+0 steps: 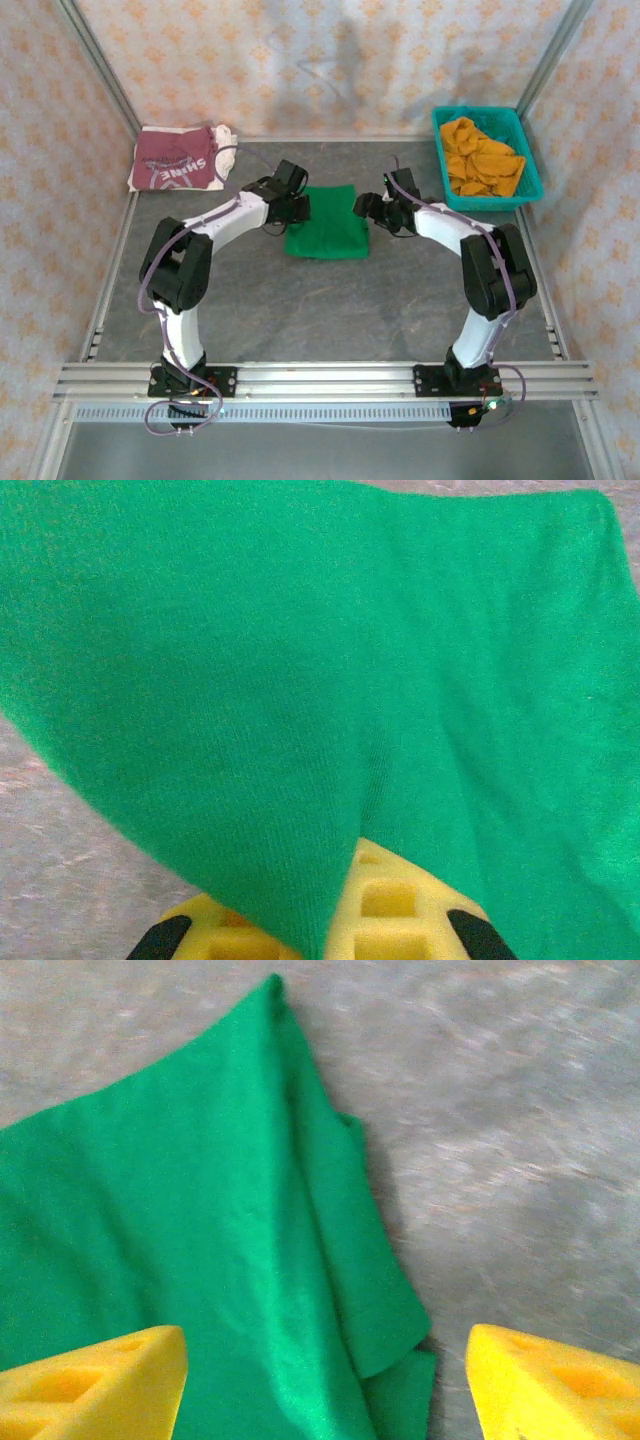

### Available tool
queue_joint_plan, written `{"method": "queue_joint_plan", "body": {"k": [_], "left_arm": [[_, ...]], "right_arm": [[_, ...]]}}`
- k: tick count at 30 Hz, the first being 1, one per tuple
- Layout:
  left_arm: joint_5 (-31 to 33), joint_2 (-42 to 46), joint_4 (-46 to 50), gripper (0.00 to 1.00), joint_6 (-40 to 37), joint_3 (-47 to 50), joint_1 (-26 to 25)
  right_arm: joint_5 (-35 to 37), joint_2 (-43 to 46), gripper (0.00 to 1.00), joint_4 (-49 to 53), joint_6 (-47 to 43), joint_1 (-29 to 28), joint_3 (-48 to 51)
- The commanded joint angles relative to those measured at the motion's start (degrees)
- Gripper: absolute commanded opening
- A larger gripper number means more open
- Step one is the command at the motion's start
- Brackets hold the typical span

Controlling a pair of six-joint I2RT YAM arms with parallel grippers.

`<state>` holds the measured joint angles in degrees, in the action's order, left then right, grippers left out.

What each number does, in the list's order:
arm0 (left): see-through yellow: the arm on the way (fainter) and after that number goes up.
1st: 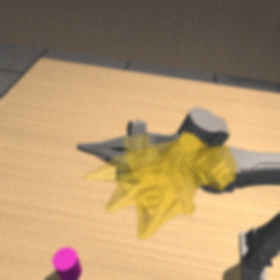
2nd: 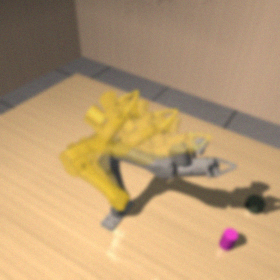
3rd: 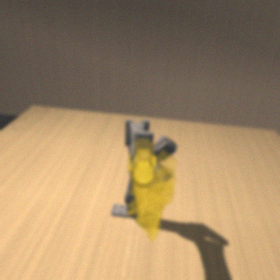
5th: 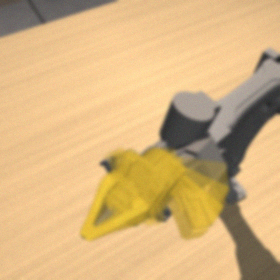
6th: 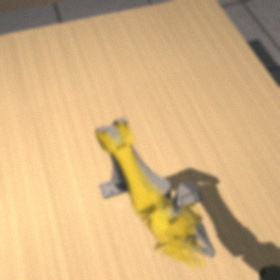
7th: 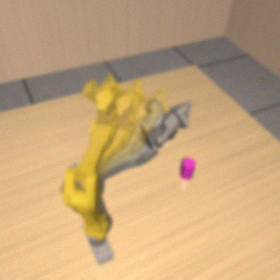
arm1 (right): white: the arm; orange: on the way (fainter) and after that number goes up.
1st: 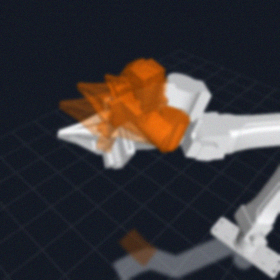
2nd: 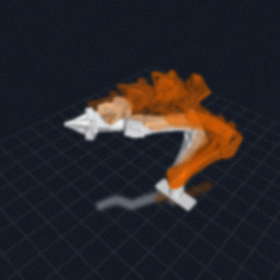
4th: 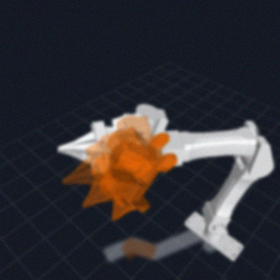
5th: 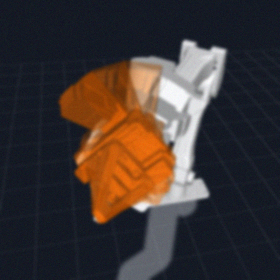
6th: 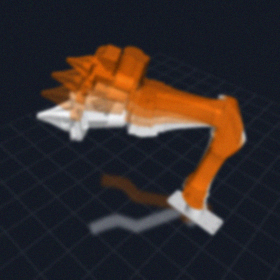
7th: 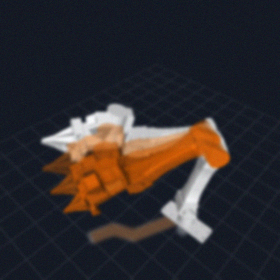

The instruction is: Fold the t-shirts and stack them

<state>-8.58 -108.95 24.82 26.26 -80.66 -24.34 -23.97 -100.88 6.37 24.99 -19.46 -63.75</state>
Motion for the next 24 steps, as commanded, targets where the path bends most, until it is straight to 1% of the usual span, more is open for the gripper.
{"method": "queue_joint_plan", "body": {"k": [1,2,4,6,9,11,13,15,19,20,21,24], "left_arm": [[0.8,1.2,1.1,0.00,-6.3,-2.2,3.7],[0.3,1.6,0.3,0.00,-8.1,-2.2,5.0],[-0.9,1.9,0.0,0.00,-13.1,-3.5,7.0],[0.5,1.3,2.2,0.00,-19.3,-6.7,8.1],[4.6,-1.5,6.0,0.00,-29.9,-12.9,9.3],[6.1,-3.7,8.4,0.00,-36.8,-17.3,10.5],[8.8,-4.7,8.9,0.00,-42.2,-20.3,11.7],[9.9,-6.4,10.3,0.00,-46.0,-24.7,13.4],[9.0,-11.1,12.6,0.00,-51.7,-35.2,18.1],[8.4,-12.8,14.2,0.00,-52.8,-39.0,19.5],[7.3,-14.2,15.6,0.00,-53.8,-42.2,20.6],[3.3,-18.3,17.2,0.00,-56.5,-50.5,24.0]], "right_arm": [[-8.5,6.3,0.79,-16.2,-2.3,-1.2,5.4],[-10.3,7.4,0.81,-22.0,-2.0,-1.4,8.0],[-11.5,8.4,0.83,-29.8,-1.2,-2.2,11.1],[-12.5,8.6,0.84,-33.8,-1.5,-3.3,12.3],[-11.2,7.8,0.84,-33.2,-4.0,-5.8,11.5],[-10.8,6.7,0.84,-32.7,-4.3,-6.7,10.7],[-10.4,5.8,0.84,-32.8,-3.5,-7.0,10.3],[-10.7,5.1,0.84,-33.6,-2.4,-7.1,10.2],[-13.6,3.5,0.86,-33.1,-3.0,-8.5,8.5],[-13.5,3.2,0.88,-32.5,-3.3,-9.0,8.0],[-13.6,3.1,0.91,-32.5,-3.6,-9.5,7.7],[-14.1,2.6,0.92,-31.3,-3.9,-10.6,6.0]]}}
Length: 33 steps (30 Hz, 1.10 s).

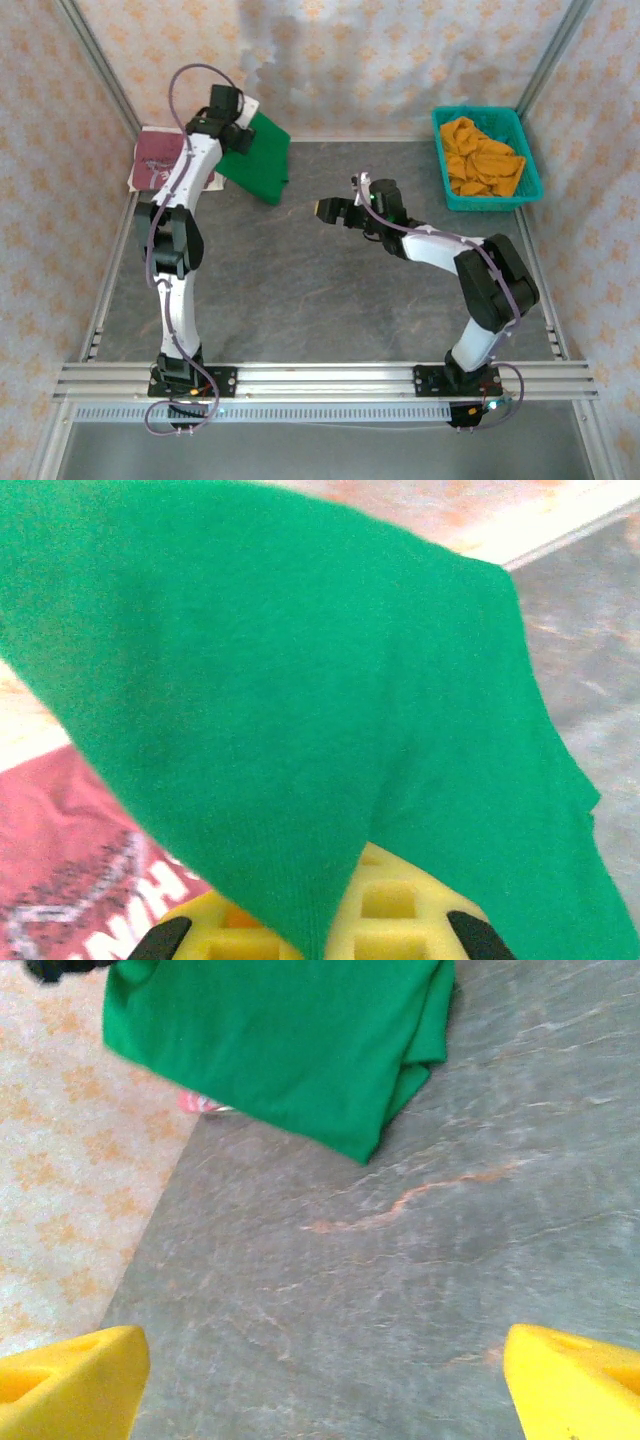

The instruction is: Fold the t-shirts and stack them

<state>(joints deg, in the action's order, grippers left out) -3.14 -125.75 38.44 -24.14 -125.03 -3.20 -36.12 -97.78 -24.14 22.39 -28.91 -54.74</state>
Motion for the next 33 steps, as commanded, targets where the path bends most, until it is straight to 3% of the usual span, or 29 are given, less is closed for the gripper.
{"method": "queue_joint_plan", "body": {"k": [1,6,16,26,33], "left_arm": [[-3.8,-3.2,4.9,0.00,-6.9,-9.5,3.9],[-8.5,-10.1,8.4,0.00,-6.9,-22.5,8.6],[-20.2,-15.7,5.2,0.00,-0.8,-30.7,16.8],[-18.9,-19.3,4.2,0.00,-1.6,-30.6,20.8],[-12.5,-21.7,0.5,0.00,0.4,-30.6,23.5]], "right_arm": [[-2.2,-0.7,0.92,-0.5,-1.3,-1.5,-3.6],[-2.8,-1.5,0.93,1.4,-0.3,-2.2,-6.0],[-0.7,-0.5,0.93,7.6,0.0,-2.2,-8.3],[0.6,1.1,0.93,9.8,-0.3,-2.4,-8.8],[1.7,3.1,0.93,11.7,-2.0,-2.4,-8.6]]}}
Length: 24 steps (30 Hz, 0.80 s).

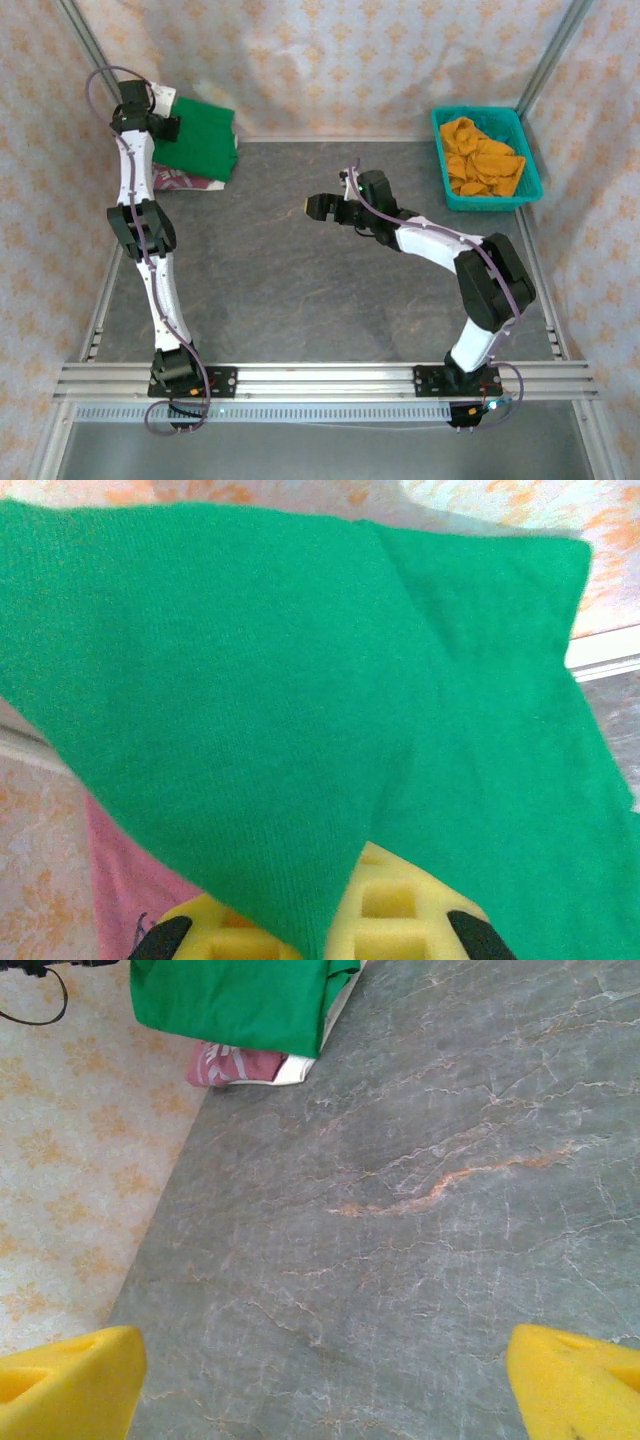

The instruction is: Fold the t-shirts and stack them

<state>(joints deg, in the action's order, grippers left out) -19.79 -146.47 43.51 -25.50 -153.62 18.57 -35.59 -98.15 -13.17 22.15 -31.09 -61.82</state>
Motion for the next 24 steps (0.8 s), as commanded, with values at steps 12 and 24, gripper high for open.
{"method": "queue_joint_plan", "body": {"k": [12,24], "left_arm": [[42.0,5.7,-13.8,0.64,11.8,1.9,0.8],[26.6,61.3,-52.7,0.88,27.8,77.9,-10.3]], "right_arm": [[2.1,5.4,0.93,0.2,-3.2,-0.2,-0.4],[30.4,20.4,0.95,-4.5,-15.3,-0.2,11.1]]}}
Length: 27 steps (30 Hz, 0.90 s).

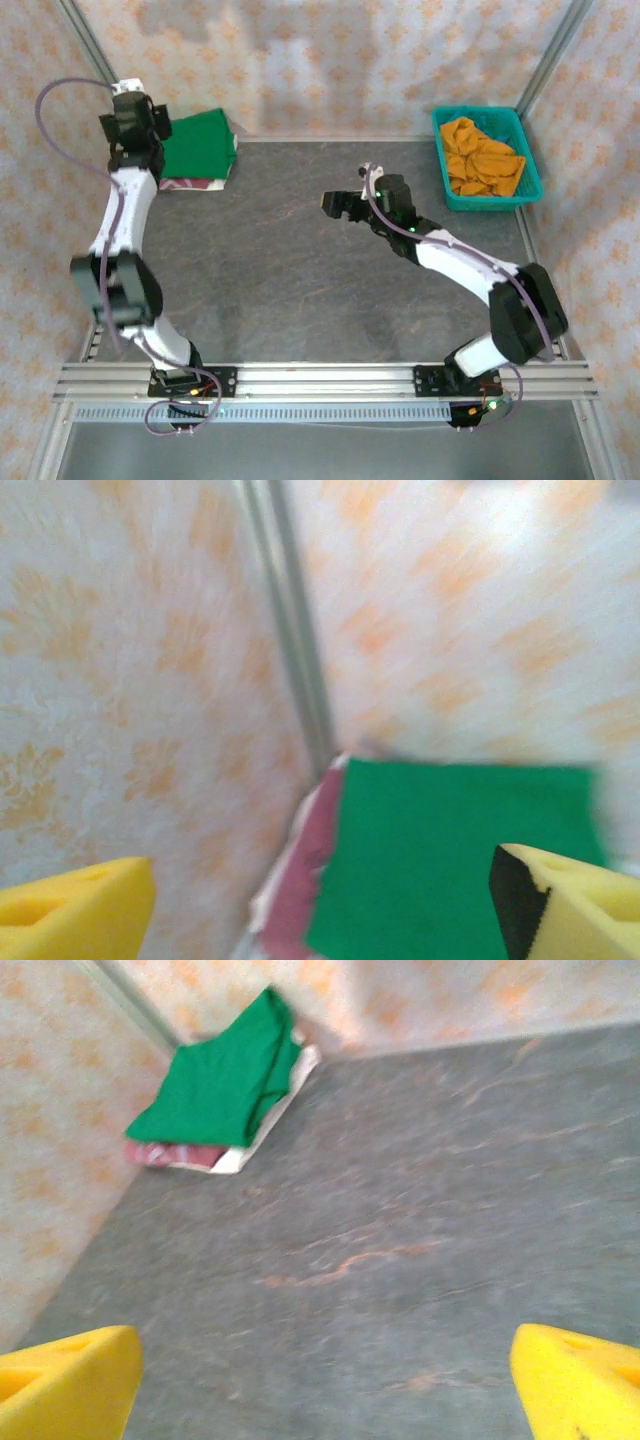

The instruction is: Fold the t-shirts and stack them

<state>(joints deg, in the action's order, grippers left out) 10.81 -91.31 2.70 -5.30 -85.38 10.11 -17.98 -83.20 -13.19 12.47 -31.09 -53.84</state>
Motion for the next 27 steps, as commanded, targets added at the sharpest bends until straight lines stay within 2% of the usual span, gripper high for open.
{"method": "queue_joint_plan", "body": {"k": [1,4,7,11,14,18,21,23,24,27], "left_arm": [[-3.8,9.6,-12.7,0.89,9.7,14.5,-3.4],[-2.0,18.8,-17.6,0.89,13.3,29.7,-8.4],[-0.3,24.2,-25.0,0.90,15.2,42.6,-13.1],[4.9,26.1,-23.4,0.90,16.9,50.1,-17.4],[12.7,27.9,-22.5,0.90,16.2,55.2,-19.4],[17.6,25.2,-29.7,0.91,9.0,61.0,-19.4],[17.6,18.8,-31.6,0.90,6.3,60.0,-19.3],[17.8,13.8,-36.3,0.91,5.9,59.5,-19.2],[17.2,11.4,-39.2,0.91,6.1,59.4,-18.9],[16.1,5.9,-37.6,0.89,6.8,55.8,-17.5]], "right_arm": [[16.7,7.4,0.96,-5.6,-7.4,-0.2,4.9],[29.5,12.1,1.00,-8.8,-12.4,-0.1,9.6],[39.1,15.1,1.00,-14.5,-18.4,0.1,15.4],[49.5,18.1,0.99,-25.1,-25.2,1.6,23.3],[55.2,17.7,0.99,-25.8,-23.8,5.0,26.2],[57.4,16.2,0.99,-25.1,-20.6,9.6,29.4],[52.2,13.3,0.99,-23.4,-13.5,15.9,31.1],[48.9,11.3,0.99,-20.2,-11.6,19.1,30.3],[48.2,9.5,0.99,-21.7,-12.3,20.1,30.1],[43.5,4.2,1.00,-32.8,-15.6,22.3,32.2]]}}
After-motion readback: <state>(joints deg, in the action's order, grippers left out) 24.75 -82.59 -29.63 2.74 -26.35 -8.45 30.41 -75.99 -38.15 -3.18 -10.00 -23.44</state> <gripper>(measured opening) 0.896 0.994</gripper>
